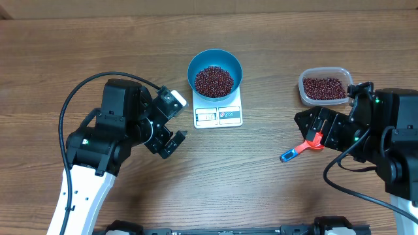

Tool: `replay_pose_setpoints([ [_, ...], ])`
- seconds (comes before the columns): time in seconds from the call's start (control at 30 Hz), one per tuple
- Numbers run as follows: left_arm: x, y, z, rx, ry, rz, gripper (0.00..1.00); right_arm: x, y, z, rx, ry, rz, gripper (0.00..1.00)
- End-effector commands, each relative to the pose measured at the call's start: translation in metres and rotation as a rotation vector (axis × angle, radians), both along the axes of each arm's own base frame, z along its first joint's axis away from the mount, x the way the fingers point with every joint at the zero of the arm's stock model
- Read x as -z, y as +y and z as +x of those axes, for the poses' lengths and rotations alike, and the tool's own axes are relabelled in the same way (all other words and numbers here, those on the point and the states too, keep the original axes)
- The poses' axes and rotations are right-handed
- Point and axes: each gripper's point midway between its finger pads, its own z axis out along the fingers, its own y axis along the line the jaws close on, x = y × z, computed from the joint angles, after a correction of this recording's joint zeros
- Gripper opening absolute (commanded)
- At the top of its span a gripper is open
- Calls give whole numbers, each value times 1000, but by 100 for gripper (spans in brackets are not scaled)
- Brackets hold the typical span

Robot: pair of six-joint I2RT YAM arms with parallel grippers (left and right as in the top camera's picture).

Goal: Scoop item into bowl and weigh 150g on scale

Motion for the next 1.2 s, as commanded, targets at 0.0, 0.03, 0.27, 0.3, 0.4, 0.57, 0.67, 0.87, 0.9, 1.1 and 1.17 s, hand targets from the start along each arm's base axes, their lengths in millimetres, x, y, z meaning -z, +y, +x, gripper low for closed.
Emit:
replay_pose_setpoints([
  [0.0,-7,0,4,-13,-13,-9,100,-9,-1,-3,-4,-40,-15,100],
  [0.03,-7,0,4,-12,-13,-9,100,-10,-3,-4,1,-50,-27,100],
  [0.27,-7,0,4,-13,-13,-9,100,-21,-14,-13,42,-121,-80,100],
  [0.3,-7,0,4,-13,-13,-9,100,-23,-15,-14,47,-136,-89,100],
  [0.4,-7,0,4,-13,-13,-9,100,-23,-18,-15,59,-184,-110,100],
  [0.57,-7,0,4,-13,-13,-9,100,-12,-19,-15,62,-238,-118,100],
  [0.67,-7,0,4,-13,-13,-9,100,-1,-19,-13,64,-265,-115,100],
  [0.87,-7,0,4,-13,-13,-9,100,22,-18,-4,69,-352,-107,100],
  [0.9,-7,0,4,-13,-13,-9,100,24,-18,-3,70,-370,-105,100],
  [1.1,-7,0,4,-13,-13,-9,99,35,-16,4,73,-494,-90,100],
  [1.17,-7,0,4,-13,-13,-9,100,37,-16,4,75,-529,-87,100],
])
